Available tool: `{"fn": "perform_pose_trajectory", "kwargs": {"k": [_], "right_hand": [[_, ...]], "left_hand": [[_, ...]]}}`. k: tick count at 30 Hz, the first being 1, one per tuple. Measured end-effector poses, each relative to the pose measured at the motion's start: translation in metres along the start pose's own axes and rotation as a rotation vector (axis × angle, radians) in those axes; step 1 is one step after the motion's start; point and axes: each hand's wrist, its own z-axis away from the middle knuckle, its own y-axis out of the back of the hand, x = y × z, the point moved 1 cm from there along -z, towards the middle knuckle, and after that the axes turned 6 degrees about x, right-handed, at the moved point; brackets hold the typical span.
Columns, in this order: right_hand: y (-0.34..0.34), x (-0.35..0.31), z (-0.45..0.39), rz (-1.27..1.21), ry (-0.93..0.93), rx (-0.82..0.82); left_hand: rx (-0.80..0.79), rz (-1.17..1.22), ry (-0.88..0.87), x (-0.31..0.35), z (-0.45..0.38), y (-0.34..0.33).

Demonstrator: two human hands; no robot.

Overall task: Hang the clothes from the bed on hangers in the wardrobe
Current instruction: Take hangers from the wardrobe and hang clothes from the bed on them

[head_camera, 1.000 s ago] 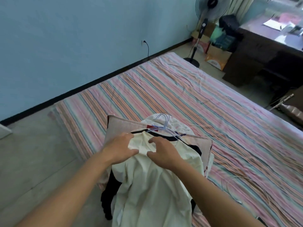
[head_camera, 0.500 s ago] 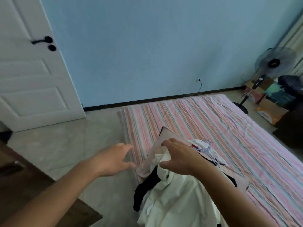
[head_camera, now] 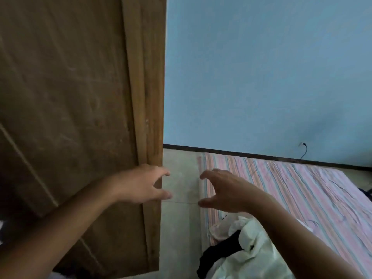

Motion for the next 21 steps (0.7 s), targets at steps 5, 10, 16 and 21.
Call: {"fn": "perform_pose_trajectory", "kwargs": {"k": [5,10,16,21], "right_hand": [[0.008,-0.059,-0.013,0.018,0.124,-0.006],[0.018,-0.107,-0.026,0.033,0.278,-0.006],[0.020,-0.151,-0.049,0.023,0.429,-0.016],[0.021,-0.177,-0.068,0.033,0.532,-0.011]], "left_hand": [[0.068,0.001,0.087,-0.026,0.047,0.021],[0.151,0.015,0.224,-0.052,0.083,0.034],[0.254,0.071,0.380,-0.078,0.119,0.047],[0.314,0.097,0.490,-0.091,0.151,0.051]]}}
